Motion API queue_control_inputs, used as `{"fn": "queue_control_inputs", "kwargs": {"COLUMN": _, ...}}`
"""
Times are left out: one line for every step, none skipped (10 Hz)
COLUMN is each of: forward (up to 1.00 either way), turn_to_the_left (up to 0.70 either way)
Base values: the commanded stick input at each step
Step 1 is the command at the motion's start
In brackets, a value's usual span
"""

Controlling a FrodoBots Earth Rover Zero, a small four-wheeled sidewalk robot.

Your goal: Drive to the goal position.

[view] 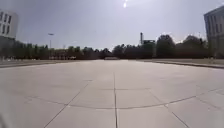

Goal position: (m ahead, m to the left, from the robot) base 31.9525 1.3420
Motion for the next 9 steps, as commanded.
{"fn": "queue_control_inputs", "kwargs": {"forward": 1.0, "turn_to_the_left": 0.0}}
{"fn": "queue_control_inputs", "kwargs": {"forward": 1.0, "turn_to_the_left": 0.01}}
{"fn": "queue_control_inputs", "kwargs": {"forward": 1.0, "turn_to_the_left": 0.38}}
{"fn": "queue_control_inputs", "kwargs": {"forward": 1.0, "turn_to_the_left": 0.39}}
{"fn": "queue_control_inputs", "kwargs": {"forward": 1.0, "turn_to_the_left": 0.3}}
{"fn": "queue_control_inputs", "kwargs": {"forward": 1.0, "turn_to_the_left": 0.11}}
{"fn": "queue_control_inputs", "kwargs": {"forward": 1.0, "turn_to_the_left": 0.0}}
{"fn": "queue_control_inputs", "kwargs": {"forward": 1.0, "turn_to_the_left": 0.11}}
{"fn": "queue_control_inputs", "kwargs": {"forward": 1.0, "turn_to_the_left": 0.29}}
